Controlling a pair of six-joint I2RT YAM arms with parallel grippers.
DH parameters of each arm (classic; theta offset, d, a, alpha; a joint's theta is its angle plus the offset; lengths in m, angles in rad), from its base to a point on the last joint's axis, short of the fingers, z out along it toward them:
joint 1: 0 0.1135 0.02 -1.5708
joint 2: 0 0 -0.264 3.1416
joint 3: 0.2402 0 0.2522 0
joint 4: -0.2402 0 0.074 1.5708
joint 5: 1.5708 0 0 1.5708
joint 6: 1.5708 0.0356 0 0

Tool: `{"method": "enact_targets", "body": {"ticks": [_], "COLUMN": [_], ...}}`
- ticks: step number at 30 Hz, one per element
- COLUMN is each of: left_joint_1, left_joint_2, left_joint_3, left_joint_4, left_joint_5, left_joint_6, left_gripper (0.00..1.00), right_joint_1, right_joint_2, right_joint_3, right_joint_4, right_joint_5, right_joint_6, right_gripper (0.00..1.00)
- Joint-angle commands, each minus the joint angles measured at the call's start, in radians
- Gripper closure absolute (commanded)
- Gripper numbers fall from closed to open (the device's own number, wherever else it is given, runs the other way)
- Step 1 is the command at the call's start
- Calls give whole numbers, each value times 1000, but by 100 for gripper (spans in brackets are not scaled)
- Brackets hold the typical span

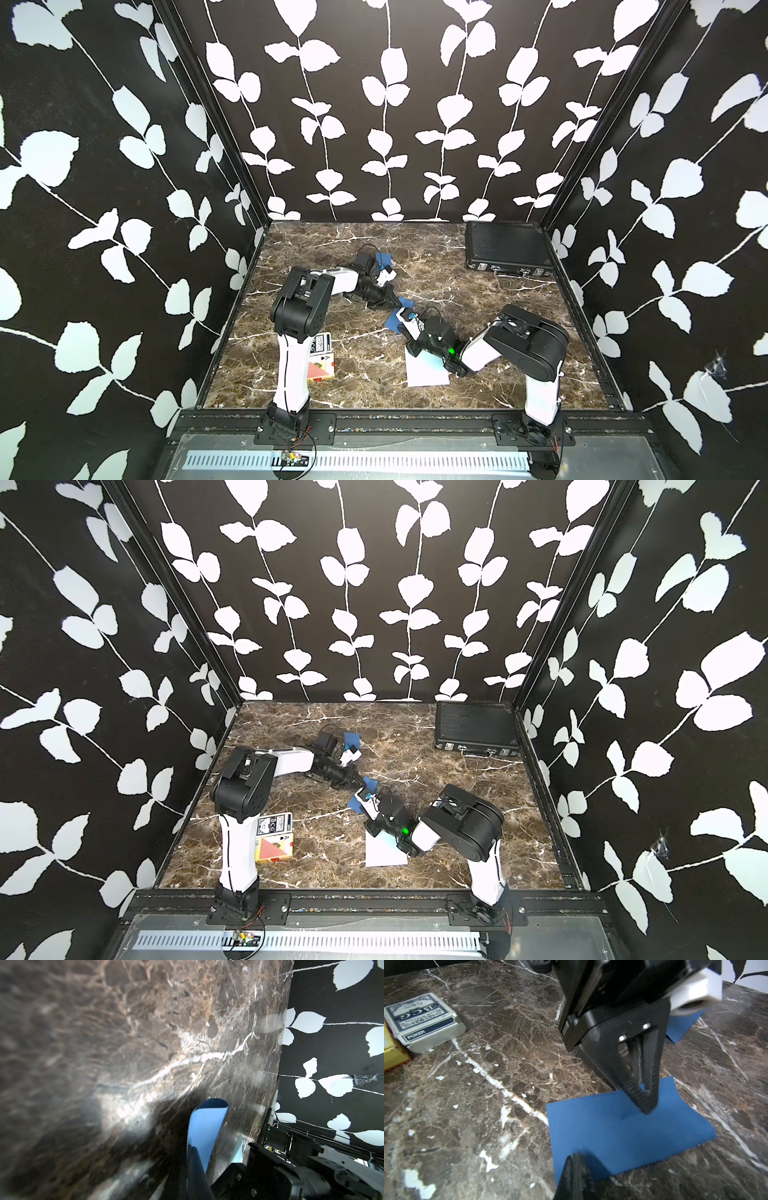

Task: Fold the square paper along the opposite sides
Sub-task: Smooth out the paper at the center of the board.

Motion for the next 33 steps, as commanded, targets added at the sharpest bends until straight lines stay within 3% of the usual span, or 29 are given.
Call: {"method": "enact_targets", "body": {"ticks": [1, 5, 12, 18, 26, 33], "left_joint_1": [17, 17, 15, 15, 15, 19], "left_joint_2": [-13, -30, -123, -172, -180, -176], "left_joint_3": [-21, -37, -178, -289, -340, -364], "left_joint_4": [-7, 22, 205, 327, 295, 309], "left_joint_5": [-132, -113, -117, -156, -193, -181], "left_joint_6": [15, -20, -185, -286, -252, -243], "left_gripper": [100, 100, 100, 100, 100, 100], "right_joint_1": [42, 43, -23, -115, -142, -139], "right_joint_2": [14, -27, -288, -321, -85, 42], "right_joint_3": [-52, -76, -103, -44, 167, 223], "right_joint_4": [-204, -176, -163, -187, -223, -204], "right_joint_5": [-63, -70, -107, -102, -183, -50], "right_joint_6": [0, 9, 36, 7, -34, -46], "right_gripper": [100, 100, 100, 100, 100, 100]}}
